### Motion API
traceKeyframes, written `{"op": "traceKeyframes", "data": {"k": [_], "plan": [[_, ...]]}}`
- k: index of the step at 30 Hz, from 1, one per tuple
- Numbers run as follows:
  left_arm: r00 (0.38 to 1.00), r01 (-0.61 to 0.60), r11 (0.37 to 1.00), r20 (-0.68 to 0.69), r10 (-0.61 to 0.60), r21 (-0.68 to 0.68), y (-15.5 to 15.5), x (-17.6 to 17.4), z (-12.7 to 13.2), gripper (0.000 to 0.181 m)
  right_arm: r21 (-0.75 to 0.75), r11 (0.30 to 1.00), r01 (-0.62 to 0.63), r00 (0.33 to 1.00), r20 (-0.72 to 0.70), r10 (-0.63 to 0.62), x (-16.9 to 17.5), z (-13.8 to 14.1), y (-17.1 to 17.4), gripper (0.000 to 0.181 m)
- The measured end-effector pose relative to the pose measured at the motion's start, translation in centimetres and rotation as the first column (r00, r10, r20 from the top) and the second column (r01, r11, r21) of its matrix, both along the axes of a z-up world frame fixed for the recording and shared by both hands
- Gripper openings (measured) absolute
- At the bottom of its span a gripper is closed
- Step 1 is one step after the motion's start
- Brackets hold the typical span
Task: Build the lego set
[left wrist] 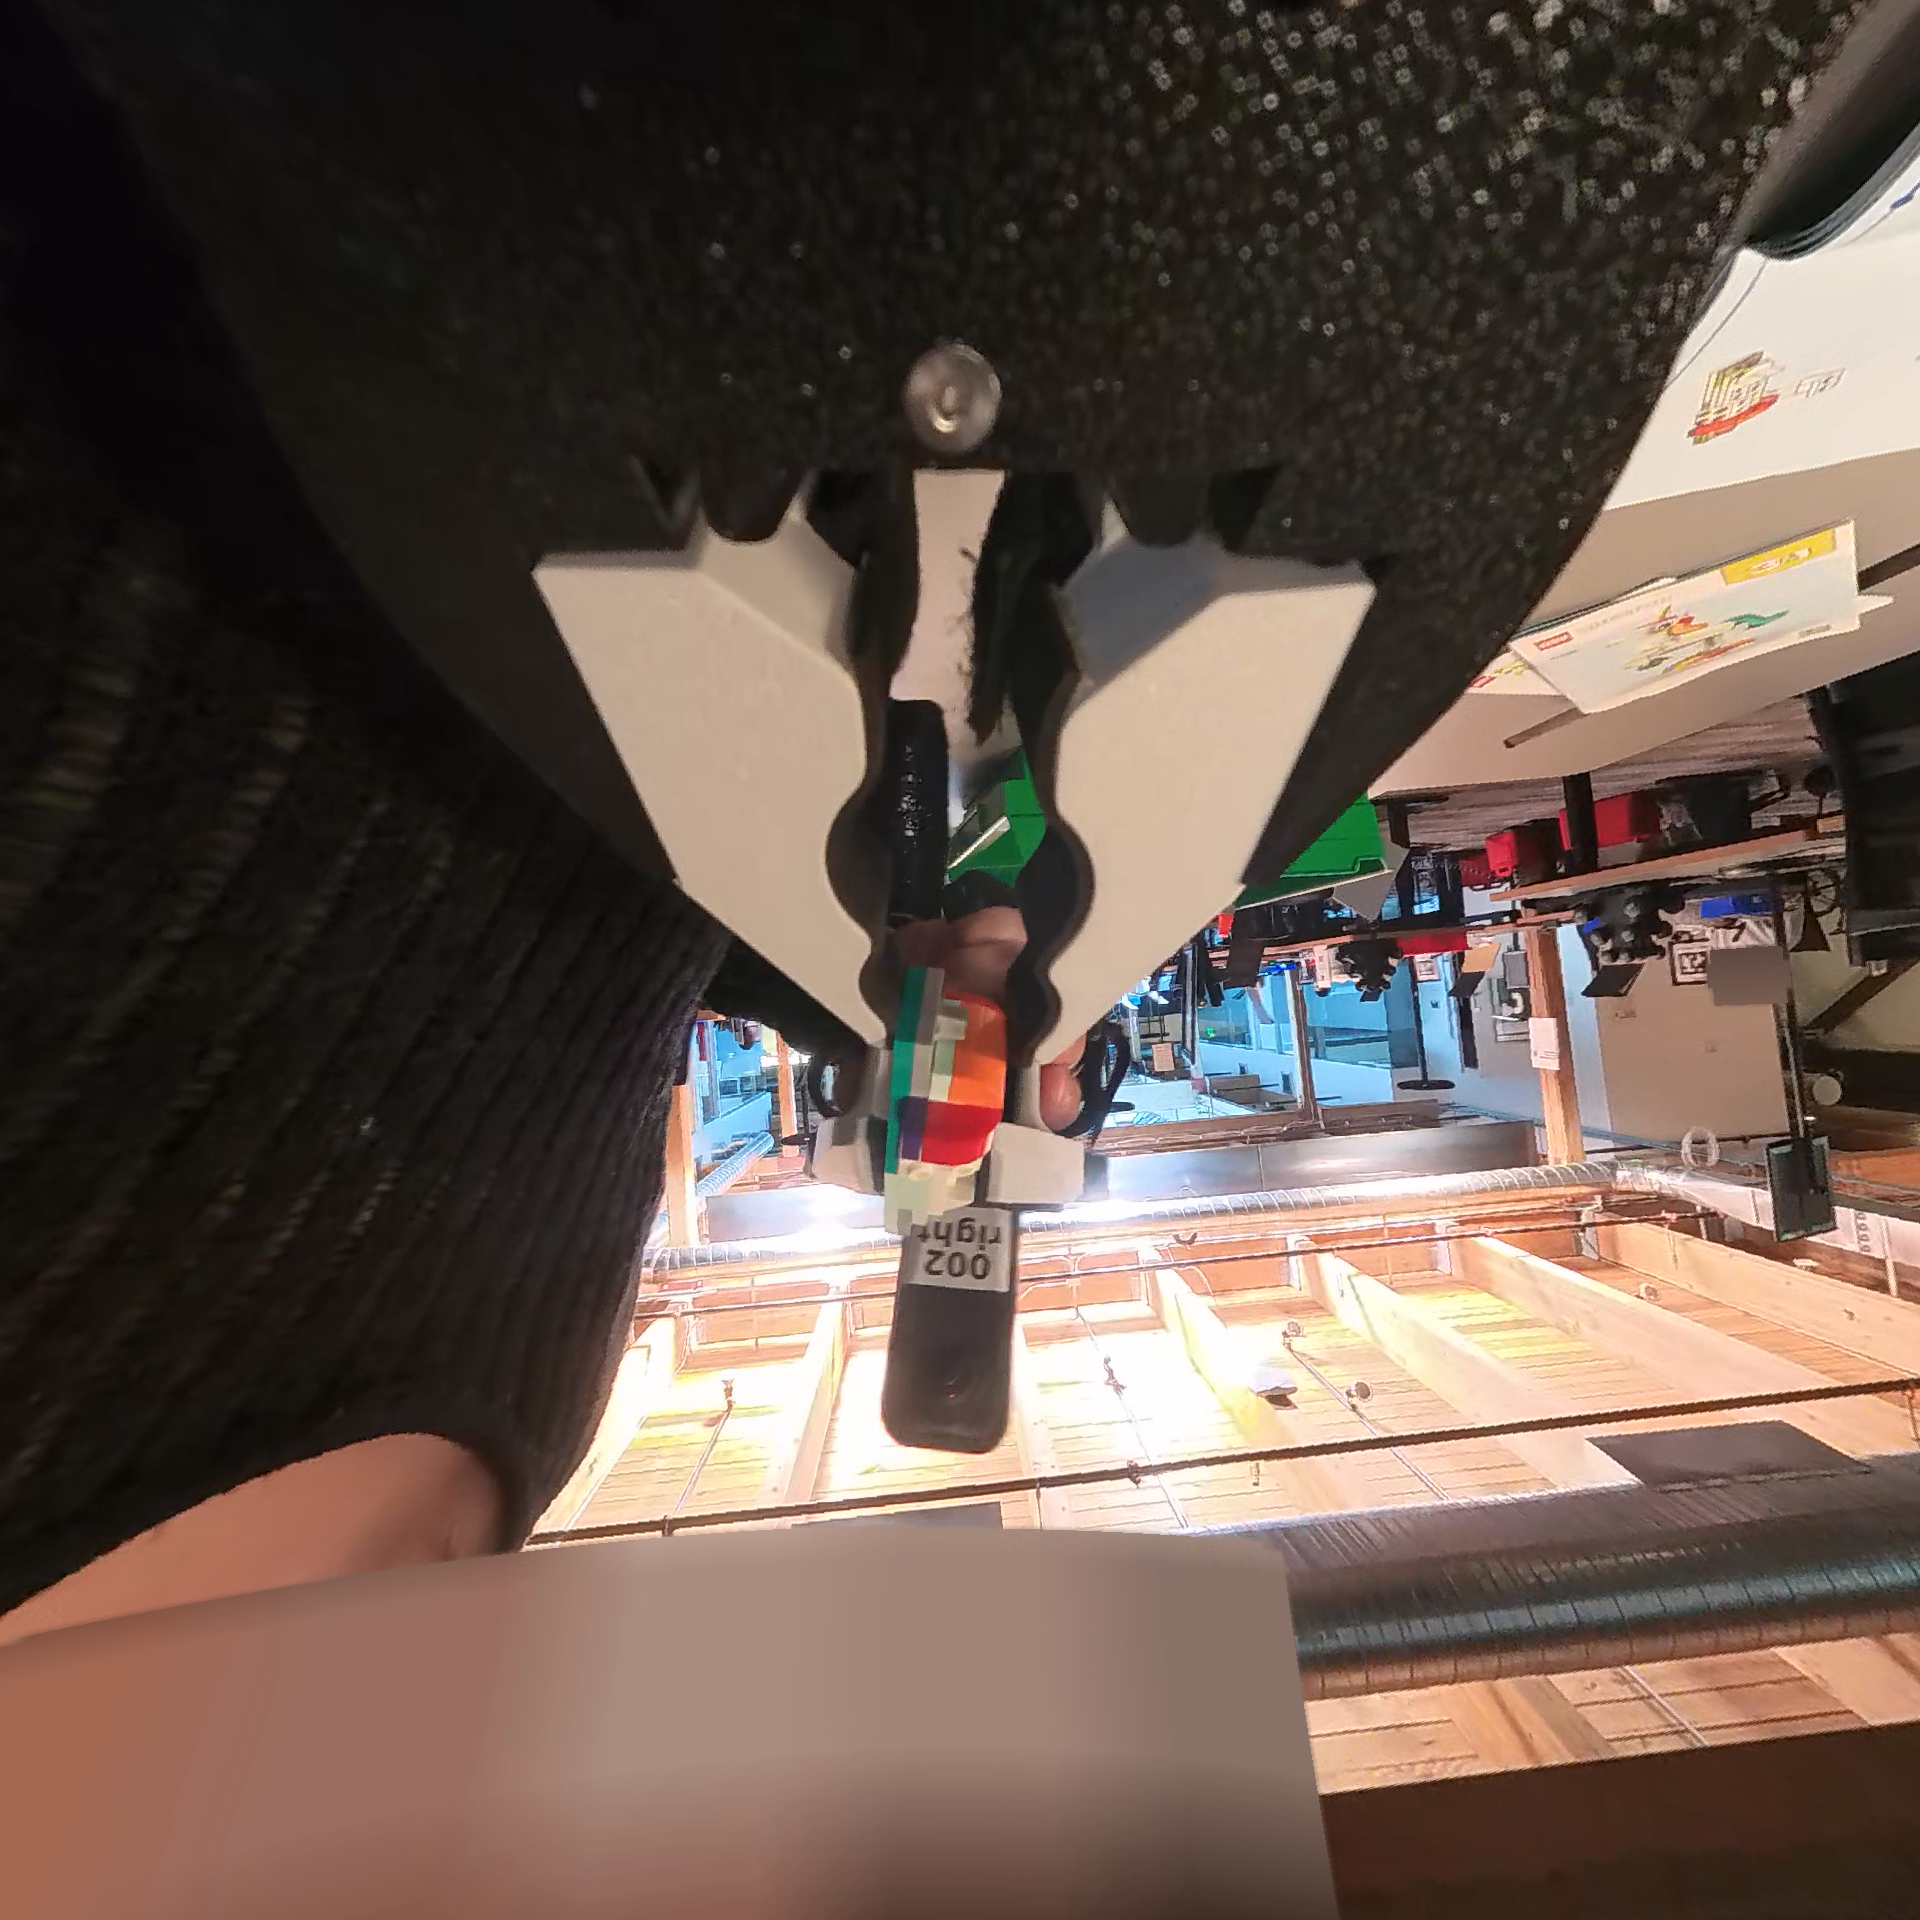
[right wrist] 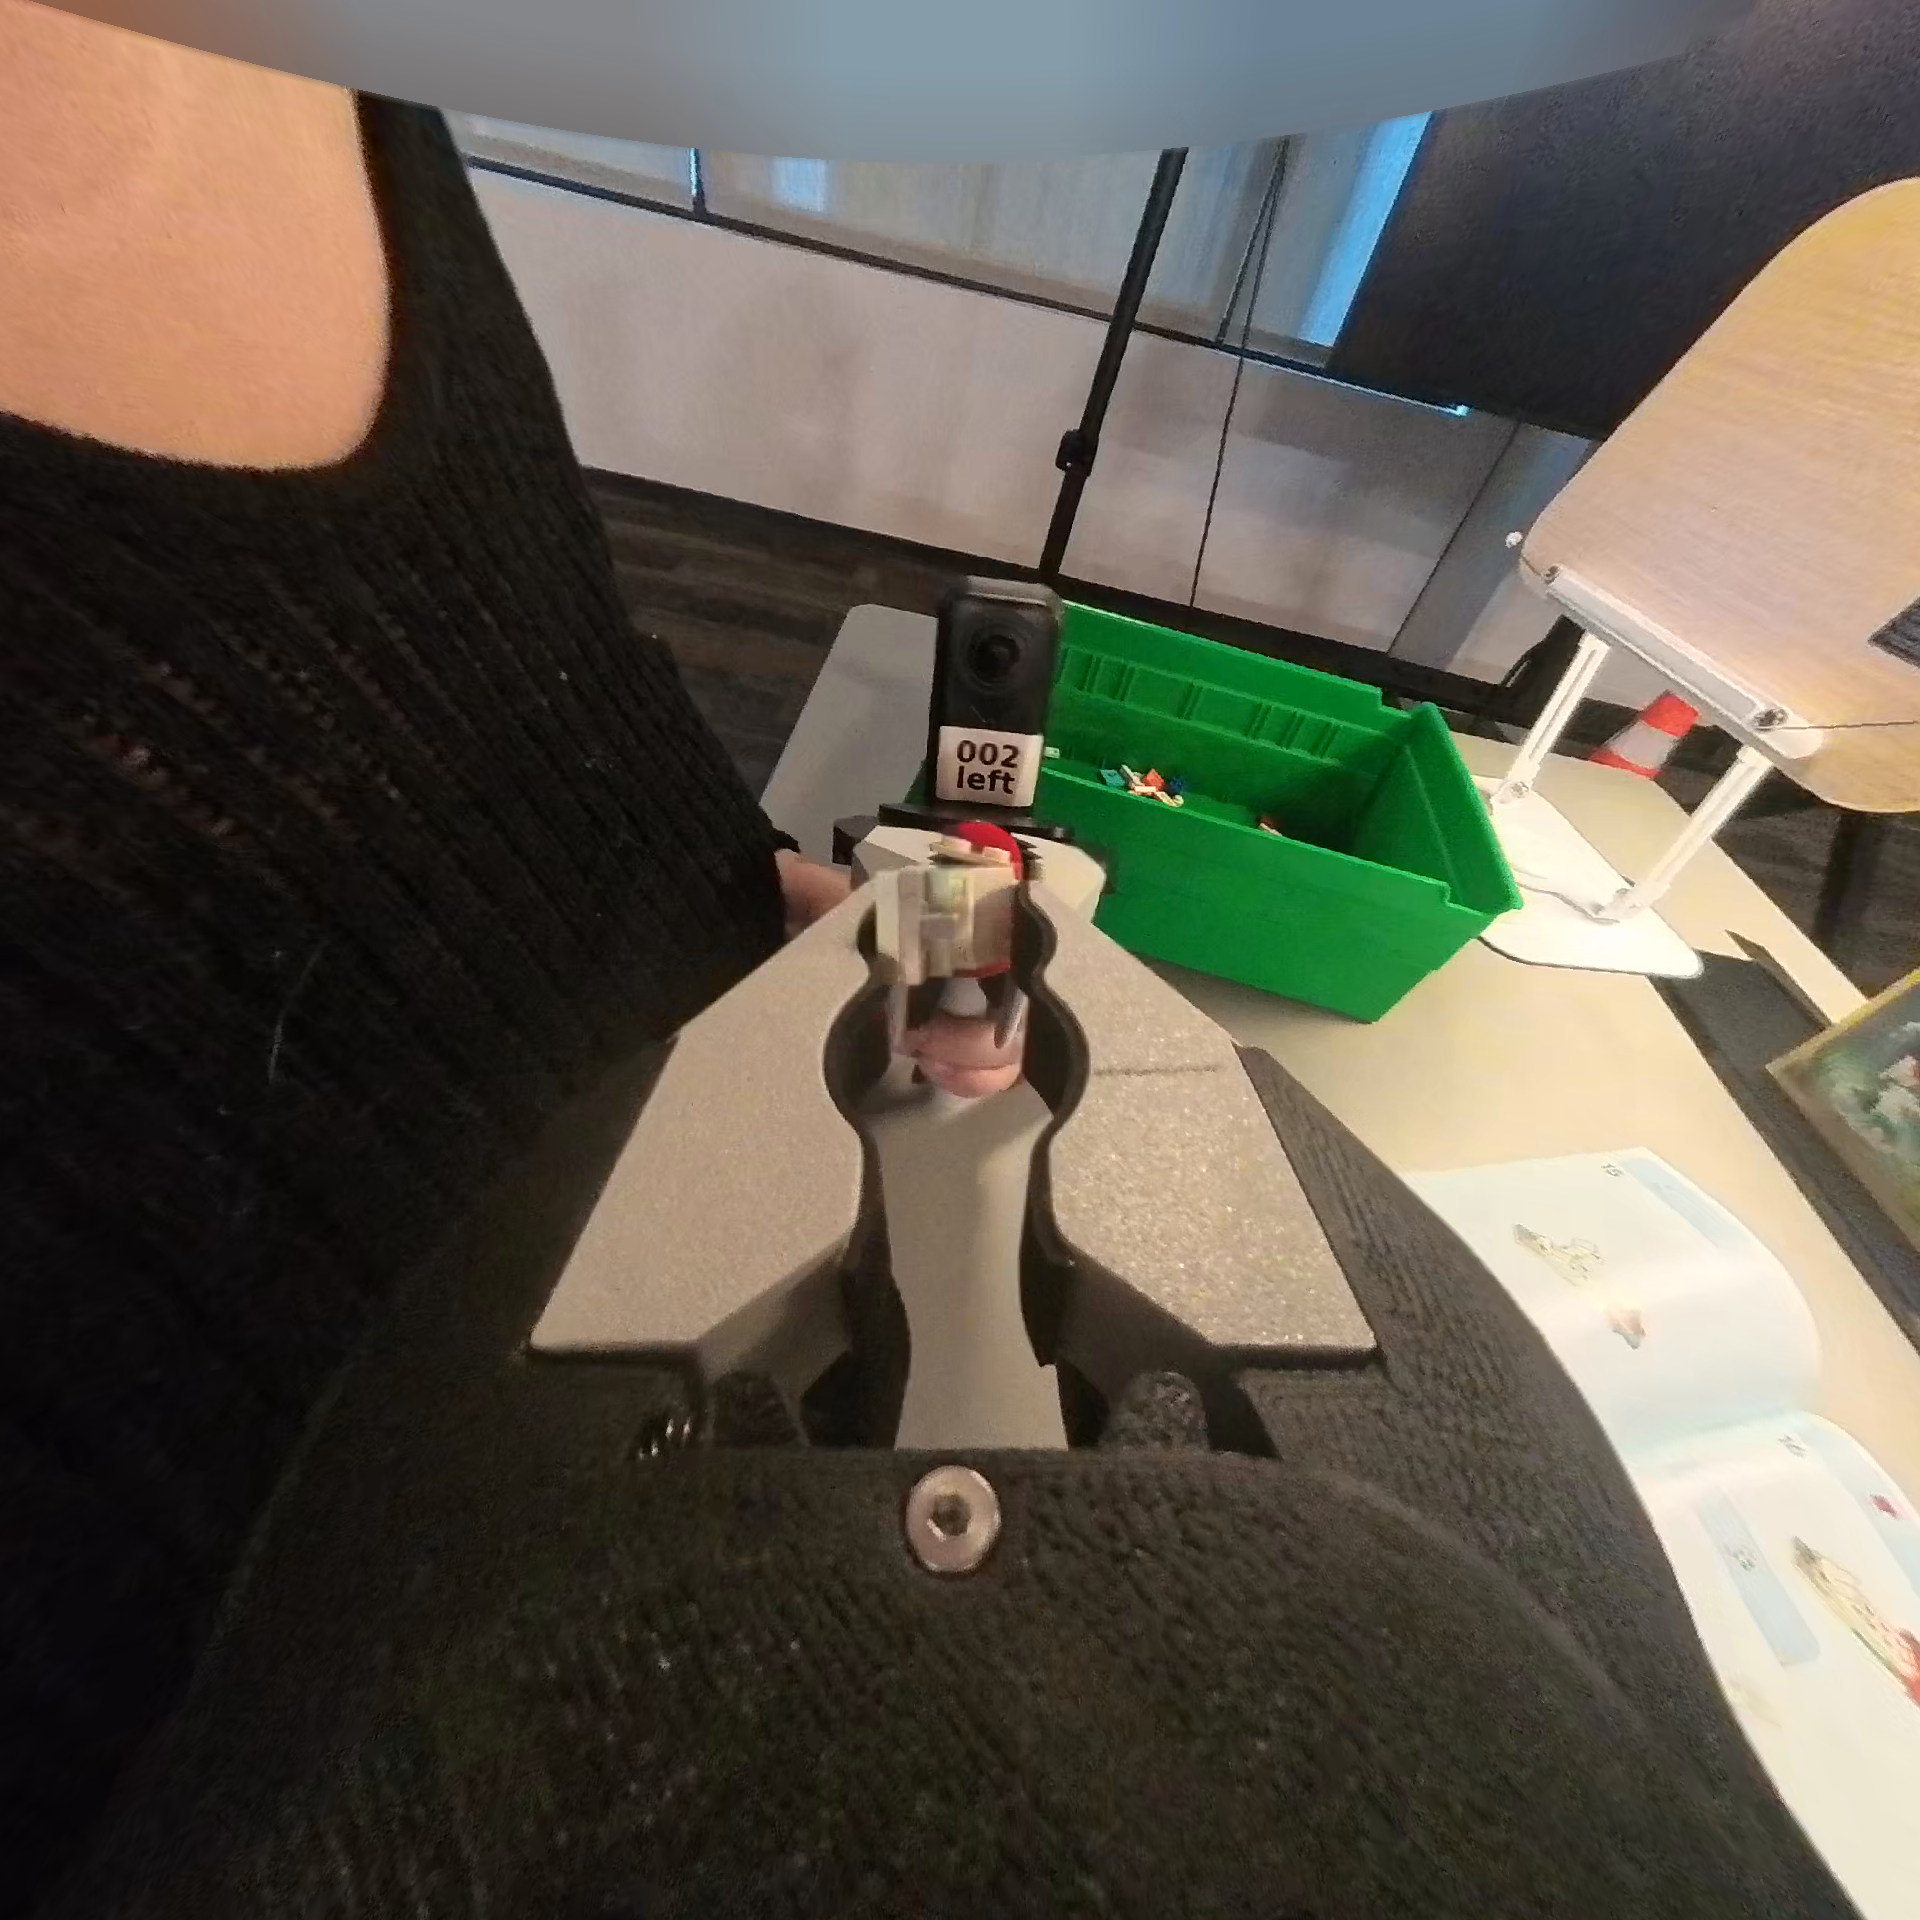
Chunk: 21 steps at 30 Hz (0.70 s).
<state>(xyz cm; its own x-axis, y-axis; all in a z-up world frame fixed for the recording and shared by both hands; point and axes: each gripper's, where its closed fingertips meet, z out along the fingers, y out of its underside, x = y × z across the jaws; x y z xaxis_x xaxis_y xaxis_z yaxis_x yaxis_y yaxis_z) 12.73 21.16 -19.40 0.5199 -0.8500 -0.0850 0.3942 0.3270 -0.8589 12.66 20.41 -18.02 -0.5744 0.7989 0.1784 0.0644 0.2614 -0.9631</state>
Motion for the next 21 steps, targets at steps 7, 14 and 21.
{"op": "traceKeyframes", "data": {"k": [7,14,21], "plan": [[0.999,-0.001,1.0,-0.033,0.0,-0.005,0.0,0.2,-0.4,0.017,0.097,0.995,-0.02,1.0,-0.01,0.021,0.4,-0.6,0.0,0.019],[1.0,0.001,1.0,-0.017,-0.001,-0.022,0.3,0.0,-0.3,0.017,0.034,0.999,0.007,1.0,-0.024,-0.006,0.0,-0.3,0.3,0.019],[0.997,0.018,1.0,0.076,-0.017,-0.006,0.2,-1.0,0.6,0.017,-0.06,0.998,0.024,0.998,-0.058,-0.028,-0.3,0.2,0.4,0.029]]}}
